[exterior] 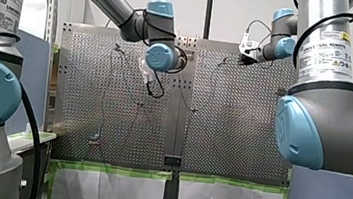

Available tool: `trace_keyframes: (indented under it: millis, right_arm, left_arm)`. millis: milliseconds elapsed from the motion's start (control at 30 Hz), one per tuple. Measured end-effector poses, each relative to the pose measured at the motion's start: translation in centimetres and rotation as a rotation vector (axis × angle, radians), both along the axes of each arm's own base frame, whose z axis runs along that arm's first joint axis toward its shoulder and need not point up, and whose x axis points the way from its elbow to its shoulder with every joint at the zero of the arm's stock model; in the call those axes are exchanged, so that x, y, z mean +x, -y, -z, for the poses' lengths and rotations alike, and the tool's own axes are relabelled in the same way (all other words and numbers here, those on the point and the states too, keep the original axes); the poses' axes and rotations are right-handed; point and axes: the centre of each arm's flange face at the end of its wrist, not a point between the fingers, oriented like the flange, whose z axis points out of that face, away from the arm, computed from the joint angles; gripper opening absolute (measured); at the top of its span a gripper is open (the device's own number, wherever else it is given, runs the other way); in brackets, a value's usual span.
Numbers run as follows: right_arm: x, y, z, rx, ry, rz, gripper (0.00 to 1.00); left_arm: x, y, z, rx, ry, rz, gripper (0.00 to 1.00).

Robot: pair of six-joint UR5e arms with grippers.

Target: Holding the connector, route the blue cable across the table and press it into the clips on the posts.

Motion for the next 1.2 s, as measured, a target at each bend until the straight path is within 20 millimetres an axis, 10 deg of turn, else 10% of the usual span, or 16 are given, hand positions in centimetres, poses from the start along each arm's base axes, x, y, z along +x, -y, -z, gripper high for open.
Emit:
trace_keyframes:
  millis: [1200]
  right_arm:
    - [0.2,-0.3,-0.1,0.006,-0.003,-0.006,0.0]
  left_arm:
    - [-5.9,-6.1,10.8,0.193,-0.184,0.005,0.99]
